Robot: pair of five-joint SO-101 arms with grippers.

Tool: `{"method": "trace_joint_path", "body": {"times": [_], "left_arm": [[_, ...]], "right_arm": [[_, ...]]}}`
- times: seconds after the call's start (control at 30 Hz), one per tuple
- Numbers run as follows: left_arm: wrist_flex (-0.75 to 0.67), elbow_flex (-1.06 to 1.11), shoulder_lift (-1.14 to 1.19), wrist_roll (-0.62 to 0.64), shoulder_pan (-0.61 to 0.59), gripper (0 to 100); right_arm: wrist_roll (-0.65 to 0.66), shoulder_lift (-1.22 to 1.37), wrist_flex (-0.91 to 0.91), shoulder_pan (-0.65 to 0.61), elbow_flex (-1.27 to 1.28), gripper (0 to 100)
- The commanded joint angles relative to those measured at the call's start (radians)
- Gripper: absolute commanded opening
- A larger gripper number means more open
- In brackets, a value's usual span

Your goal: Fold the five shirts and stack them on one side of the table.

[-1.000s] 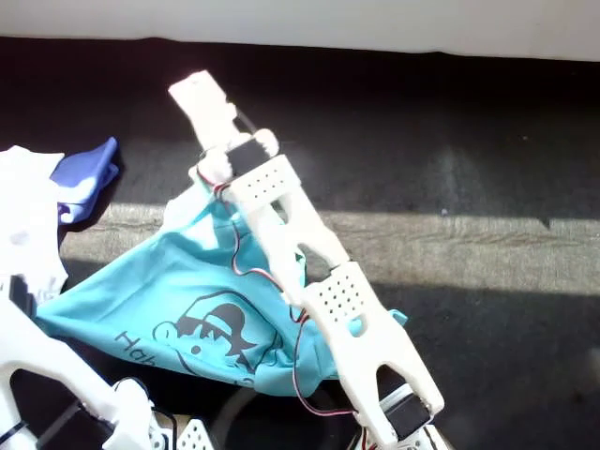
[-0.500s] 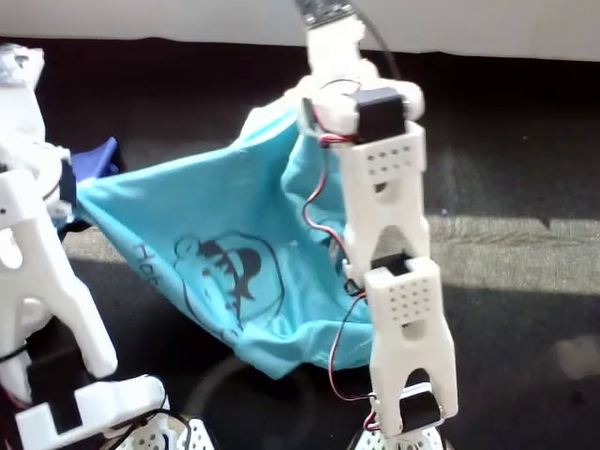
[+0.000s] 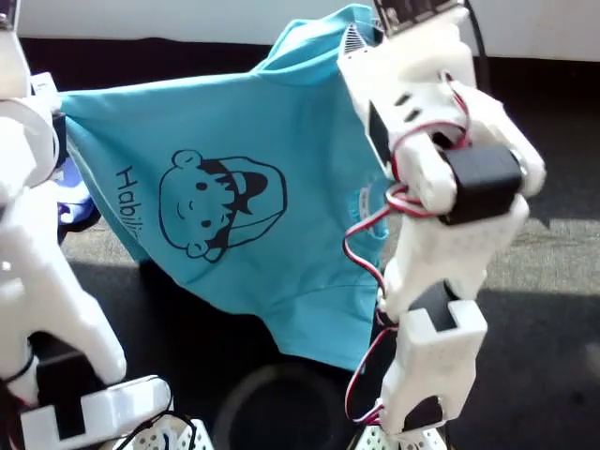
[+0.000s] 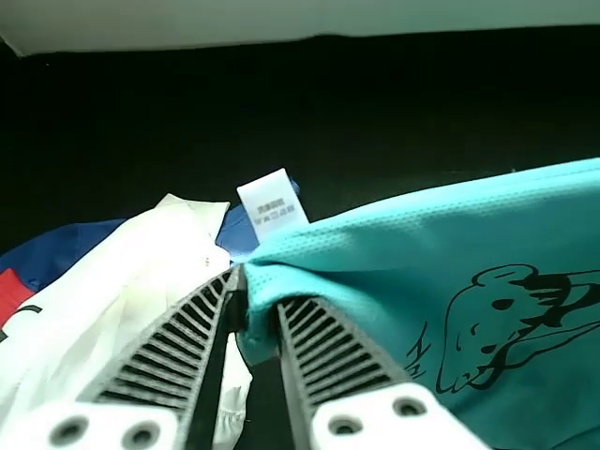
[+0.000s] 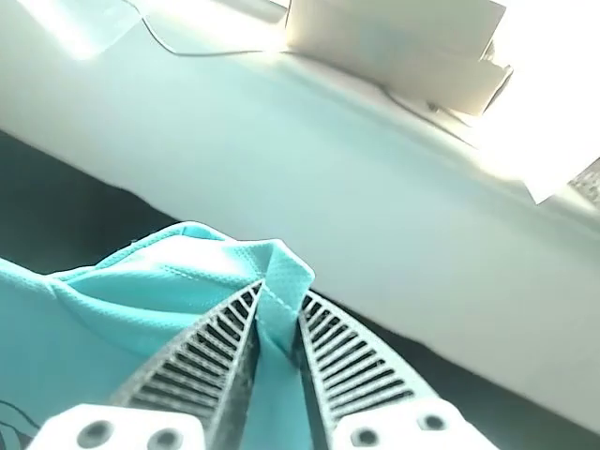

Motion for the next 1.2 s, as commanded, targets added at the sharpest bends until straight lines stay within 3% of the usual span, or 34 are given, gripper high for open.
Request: {"method": "trace_joint_path", "body": {"times": [0.0, 0.37, 0.57, 0.7, 1.17], "left_arm": [[0.009, -0.033, -0.117, 0.003, 0.012, 1], [0.009, -0.030, -0.337, 0.002, 0.012, 1], [0.009, 0.136, -0.424, 0.002, 0.012, 1], [0.009, 0.209, -0.504, 0.002, 0.013, 1], [-0.012, 0.211, -0.684, 0.002, 0.013, 1]], "right_arm": [[0.040, -0.156, 0.022, 0.012, -0.107, 0.6], [0.166, -0.401, -0.048, 0.051, -0.107, 0.6], [0.157, -0.430, -0.068, 0.105, -0.107, 0.6], [0.075, -0.469, -0.044, 0.110, -0.107, 0.6], [0.078, -0.584, -0.038, 0.110, -0.107, 0.6]]}}
